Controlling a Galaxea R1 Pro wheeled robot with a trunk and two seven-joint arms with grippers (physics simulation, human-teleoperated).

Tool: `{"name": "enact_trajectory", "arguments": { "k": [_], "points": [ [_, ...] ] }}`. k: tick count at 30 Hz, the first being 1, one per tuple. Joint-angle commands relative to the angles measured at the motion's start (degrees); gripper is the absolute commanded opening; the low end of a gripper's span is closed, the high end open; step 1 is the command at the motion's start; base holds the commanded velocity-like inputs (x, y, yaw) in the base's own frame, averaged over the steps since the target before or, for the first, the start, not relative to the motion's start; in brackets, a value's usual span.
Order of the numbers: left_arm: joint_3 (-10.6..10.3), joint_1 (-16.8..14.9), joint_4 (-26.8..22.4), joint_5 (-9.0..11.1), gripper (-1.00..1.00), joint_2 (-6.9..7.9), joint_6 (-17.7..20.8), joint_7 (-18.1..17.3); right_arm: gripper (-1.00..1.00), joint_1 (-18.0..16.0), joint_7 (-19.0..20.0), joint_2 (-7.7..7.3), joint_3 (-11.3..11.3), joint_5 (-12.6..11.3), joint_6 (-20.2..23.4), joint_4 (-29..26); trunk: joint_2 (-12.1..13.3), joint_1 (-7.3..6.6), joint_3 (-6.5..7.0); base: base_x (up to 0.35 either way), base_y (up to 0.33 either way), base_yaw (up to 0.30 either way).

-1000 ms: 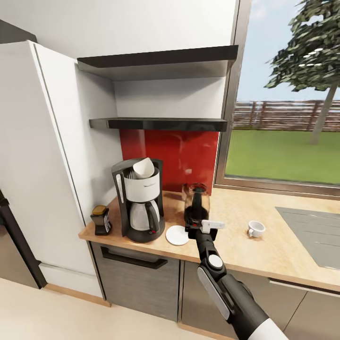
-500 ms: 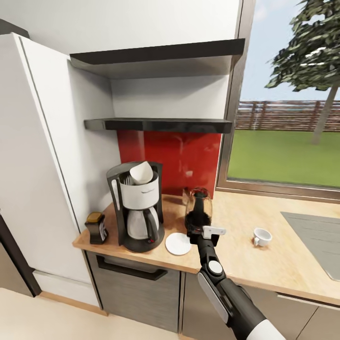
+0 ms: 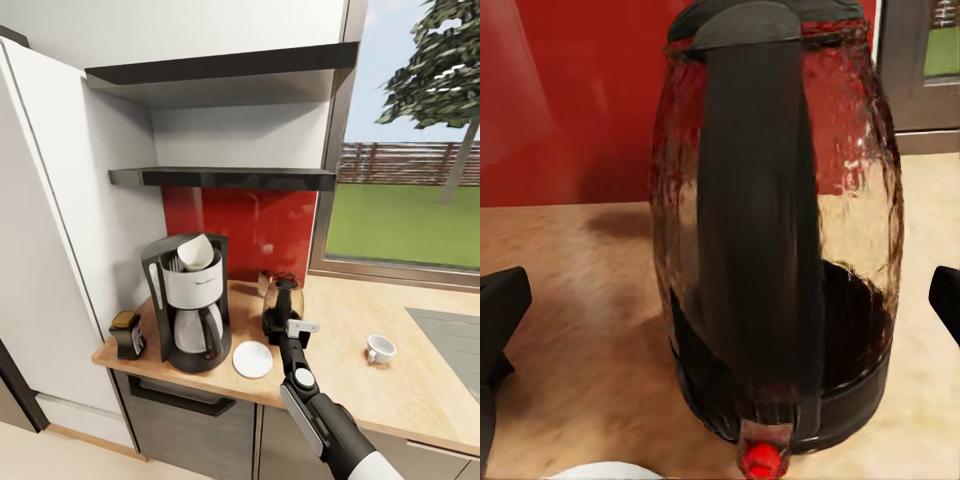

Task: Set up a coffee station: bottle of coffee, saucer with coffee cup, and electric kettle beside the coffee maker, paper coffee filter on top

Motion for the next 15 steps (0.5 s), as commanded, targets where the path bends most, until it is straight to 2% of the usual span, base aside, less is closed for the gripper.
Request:
{"name": "enact_trajectory", "arguments": {
  "k": [1,5,15],
  "points": [
    [0.03,-0.02,0.07,0.03,1.0,-0.01,-0.19,0.07,1.0,-0.04,-0.29,-0.03,0.17,-0.59,-0.38,0.13,-0.03,0.04,-0.02,0.242,0.0,0.0],
    [0.03,-0.02,0.08,0.04,1.0,-0.01,-0.13,0.08,1.0,-0.04,-0.29,-0.06,0.13,-0.59,-0.43,0.5,-0.03,0.04,-0.02,0.254,0.0,0.0],
    [-0.07,-0.02,0.08,0.04,1.0,-0.01,-0.1,0.05,1.0,-0.04,-0.29,-0.13,0.04,-0.65,-1.0,2.06,-0.03,0.04,-0.02,0.02,0.0,0.0]
  ]
}}
